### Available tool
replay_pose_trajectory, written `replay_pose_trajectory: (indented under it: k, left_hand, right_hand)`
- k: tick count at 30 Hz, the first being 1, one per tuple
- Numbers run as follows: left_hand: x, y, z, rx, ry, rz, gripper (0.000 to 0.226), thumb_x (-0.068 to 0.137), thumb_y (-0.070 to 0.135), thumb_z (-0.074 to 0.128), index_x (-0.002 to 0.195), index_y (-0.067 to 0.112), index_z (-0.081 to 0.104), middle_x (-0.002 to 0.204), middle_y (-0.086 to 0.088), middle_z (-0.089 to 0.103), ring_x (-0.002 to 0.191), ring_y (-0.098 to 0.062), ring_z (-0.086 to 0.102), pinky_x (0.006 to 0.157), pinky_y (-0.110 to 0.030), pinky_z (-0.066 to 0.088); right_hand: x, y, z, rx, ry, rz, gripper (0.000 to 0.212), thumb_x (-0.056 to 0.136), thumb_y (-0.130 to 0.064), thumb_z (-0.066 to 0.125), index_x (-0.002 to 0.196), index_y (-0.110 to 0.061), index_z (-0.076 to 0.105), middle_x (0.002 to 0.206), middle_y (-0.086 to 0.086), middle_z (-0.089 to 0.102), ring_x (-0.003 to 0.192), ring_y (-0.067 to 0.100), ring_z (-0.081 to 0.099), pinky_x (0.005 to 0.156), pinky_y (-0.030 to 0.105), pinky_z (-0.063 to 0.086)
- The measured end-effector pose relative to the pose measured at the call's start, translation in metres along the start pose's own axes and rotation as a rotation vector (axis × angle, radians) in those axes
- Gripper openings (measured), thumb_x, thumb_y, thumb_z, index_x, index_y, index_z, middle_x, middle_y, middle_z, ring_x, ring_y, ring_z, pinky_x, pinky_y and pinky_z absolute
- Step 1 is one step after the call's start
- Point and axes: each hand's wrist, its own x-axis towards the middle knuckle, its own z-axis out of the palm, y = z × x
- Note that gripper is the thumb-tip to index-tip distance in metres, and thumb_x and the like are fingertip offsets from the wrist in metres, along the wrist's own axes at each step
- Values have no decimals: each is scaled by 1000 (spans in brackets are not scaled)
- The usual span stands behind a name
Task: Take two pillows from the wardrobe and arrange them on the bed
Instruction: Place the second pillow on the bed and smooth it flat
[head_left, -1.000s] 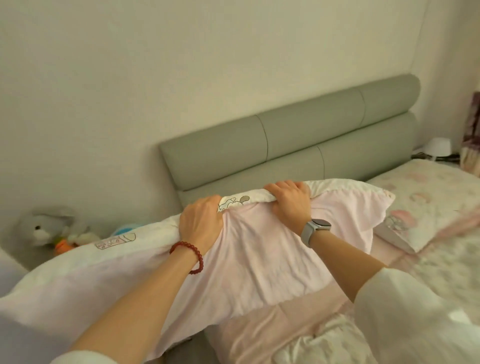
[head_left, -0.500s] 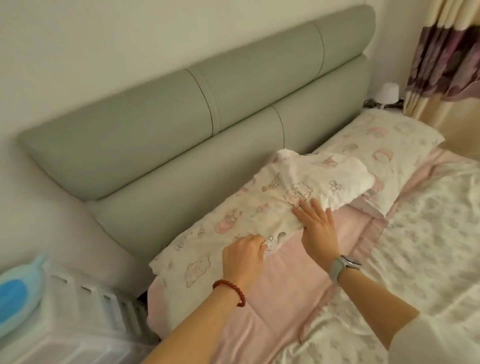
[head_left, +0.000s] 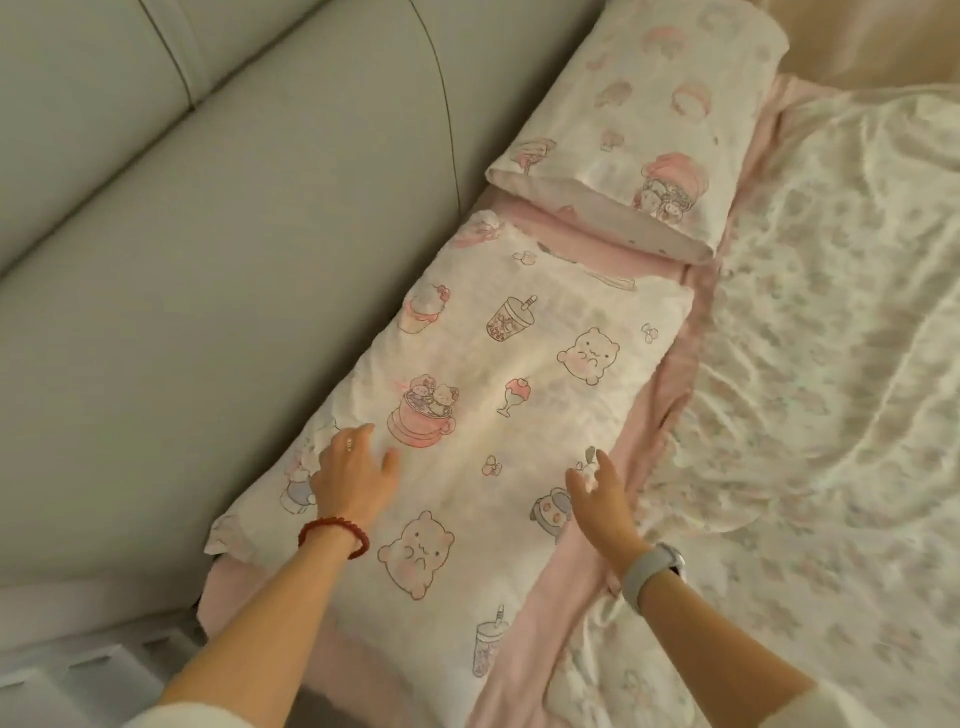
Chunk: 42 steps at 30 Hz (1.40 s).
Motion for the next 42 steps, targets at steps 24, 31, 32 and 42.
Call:
replay_pose_trajectory:
  k: [24, 31, 32, 42]
  left_hand:
    - [87, -51, 16, -491, -164, -1, 56, 62, 71, 50, 102, 32, 50, 103, 6, 63, 97, -20, 59, 85, -42, 48]
    - [98, -64, 28, -624, -371, -49, 79, 69, 56, 68, 133, 24, 33, 133, 0, 50, 120, -21, 47, 98, -38, 39]
    - [104, -63, 27, -651, -375, -60, 86, 71, 53, 68, 139, 22, 25, 142, -3, 41, 126, -22, 41, 104, -40, 35]
    - [118, 0, 16, -762, -199, 216, 42, 79, 28, 61, 119, 30, 49, 115, 12, 59, 105, -7, 55, 87, -23, 42]
  right_hand:
    - [24, -30, 40, 236, 563, -153, 65, 77, -18, 65, 123, -48, 31, 100, -65, 30, 99, -25, 43, 81, 23, 42]
    - [23, 5, 54, 100, 448, 217, 78, 78, -45, 61, 139, -22, 19, 143, 16, 34, 129, 38, 30, 107, 54, 28]
    - [25, 4, 52, 108, 439, 183, 77, 77, -44, 63, 138, -21, 21, 143, 10, 34, 130, 36, 31, 107, 54, 27]
    - [41, -35, 42, 368, 606, -204, 85, 77, -1, 55, 112, -72, 23, 135, -25, 36, 114, -11, 41, 92, 8, 35]
